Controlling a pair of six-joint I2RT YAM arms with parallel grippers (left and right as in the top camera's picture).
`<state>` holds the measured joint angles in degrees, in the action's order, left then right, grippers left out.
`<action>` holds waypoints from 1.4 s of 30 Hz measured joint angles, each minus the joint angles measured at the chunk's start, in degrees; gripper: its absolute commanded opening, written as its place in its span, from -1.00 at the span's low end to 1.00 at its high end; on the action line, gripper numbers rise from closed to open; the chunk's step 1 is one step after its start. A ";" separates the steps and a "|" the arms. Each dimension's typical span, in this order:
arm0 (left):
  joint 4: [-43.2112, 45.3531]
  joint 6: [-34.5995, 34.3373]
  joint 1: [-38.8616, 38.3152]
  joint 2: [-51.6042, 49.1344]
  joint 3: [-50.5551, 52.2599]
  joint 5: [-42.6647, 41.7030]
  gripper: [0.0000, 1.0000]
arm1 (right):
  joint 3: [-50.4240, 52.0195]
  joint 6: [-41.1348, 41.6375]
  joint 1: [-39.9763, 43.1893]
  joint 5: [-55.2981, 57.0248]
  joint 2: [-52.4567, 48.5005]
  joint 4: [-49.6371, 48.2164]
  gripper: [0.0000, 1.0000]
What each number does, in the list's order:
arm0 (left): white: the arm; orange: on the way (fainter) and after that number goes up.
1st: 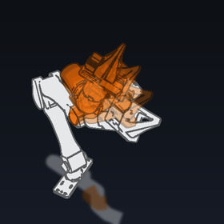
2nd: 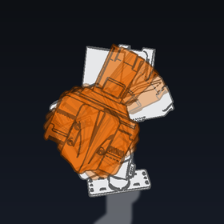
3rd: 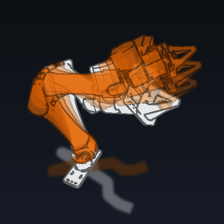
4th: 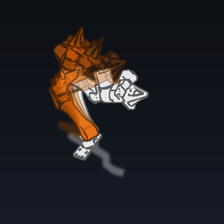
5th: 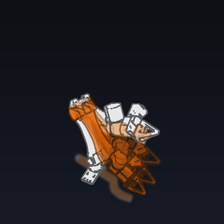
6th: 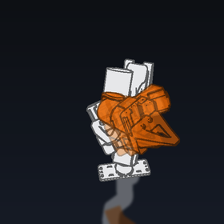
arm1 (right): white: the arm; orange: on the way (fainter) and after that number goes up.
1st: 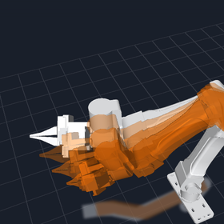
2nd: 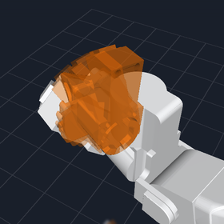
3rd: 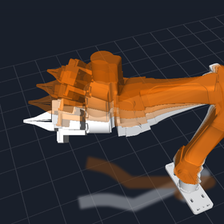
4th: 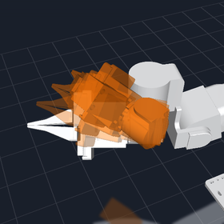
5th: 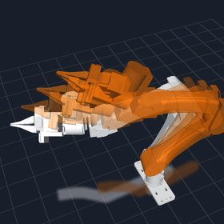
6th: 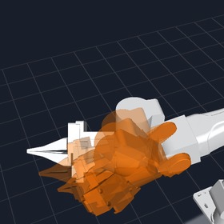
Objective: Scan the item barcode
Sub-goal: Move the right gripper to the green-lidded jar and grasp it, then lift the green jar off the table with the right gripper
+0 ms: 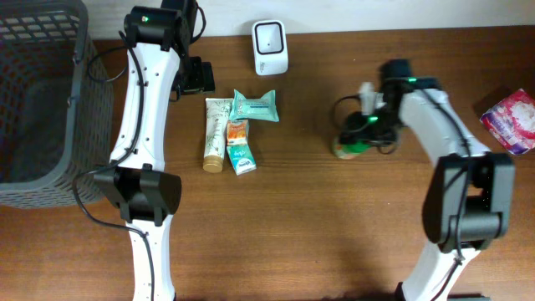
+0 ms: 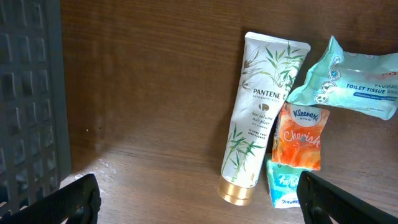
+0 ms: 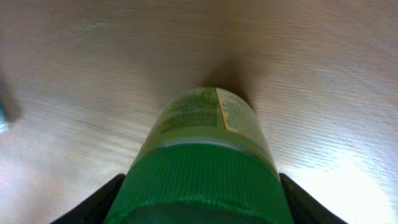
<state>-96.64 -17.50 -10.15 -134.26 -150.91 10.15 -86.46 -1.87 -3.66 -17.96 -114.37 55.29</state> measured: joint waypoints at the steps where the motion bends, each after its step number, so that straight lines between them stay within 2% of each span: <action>1: -0.02 0.00 -0.02 0.00 0.00 0.00 0.98 | -0.02 -3.28 -3.63 0.72 0.00 -1.95 0.16; 2: 0.00 0.00 -0.02 0.00 0.00 0.00 0.98 | -0.09 -4.48 -5.62 1.73 0.00 -2.89 0.16; 3: -0.02 0.00 -0.02 0.00 0.00 0.00 0.98 | -0.11 -5.90 -7.45 4.68 0.00 -4.46 0.30; 5: -0.02 0.00 -0.02 0.00 0.00 0.00 0.98 | -0.22 -8.92 -10.21 8.59 0.00 -5.46 0.72; 7: 0.00 0.00 -0.02 0.00 0.00 0.00 0.98 | -0.26 -10.54 -11.45 10.36 0.00 -5.46 0.82; 9: -0.02 0.00 -0.02 0.00 0.00 0.00 0.98 | -0.33 -7.21 -11.61 11.39 0.00 -5.55 0.99; 11: 0.00 0.00 -0.02 0.00 0.00 0.00 0.98 | -0.48 -2.12 -11.61 11.50 0.00 -5.46 0.97; 17: -0.02 0.00 0.00 0.00 0.00 0.00 0.98 | -2.64 33.97 -11.61 5.64 0.00 -4.81 0.97; 21: 0.00 0.00 -0.02 0.00 0.00 0.00 0.98 | -2.58 47.32 -11.61 8.04 0.00 -4.85 0.98; 24: 0.00 0.00 -0.02 0.00 0.00 0.00 0.98 | -2.58 52.06 -11.61 10.62 0.00 -4.85 0.99; 27: -0.02 0.00 0.00 0.00 0.00 0.00 0.98 | -2.58 55.69 -11.63 12.70 -0.13 -5.01 0.76; 29: -0.02 0.00 -0.02 0.00 0.00 0.00 0.98 | -2.58 57.22 -11.72 13.35 -1.14 -5.77 0.40; 35: -0.02 0.00 -0.02 0.00 0.00 0.00 0.98 | -2.58 56.81 -11.96 13.16 -2.10 -5.95 0.36; 37: -0.02 0.00 -0.02 0.00 0.00 0.00 0.98 | -2.93 52.37 -11.98 12.59 -2.10 -5.70 0.32; 39: -0.02 0.00 -0.02 0.00 0.00 0.00 0.98 | -4.48 44.92 -11.98 11.82 -2.21 -4.76 0.31; 42: -0.02 0.00 -0.02 0.00 0.00 -0.02 0.98 | -9.38 24.48 -11.98 10.78 -2.38 -3.06 0.33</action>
<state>-96.66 -17.50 -10.17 -134.26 -150.91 10.13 -95.83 22.61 -15.64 -7.18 -116.75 52.23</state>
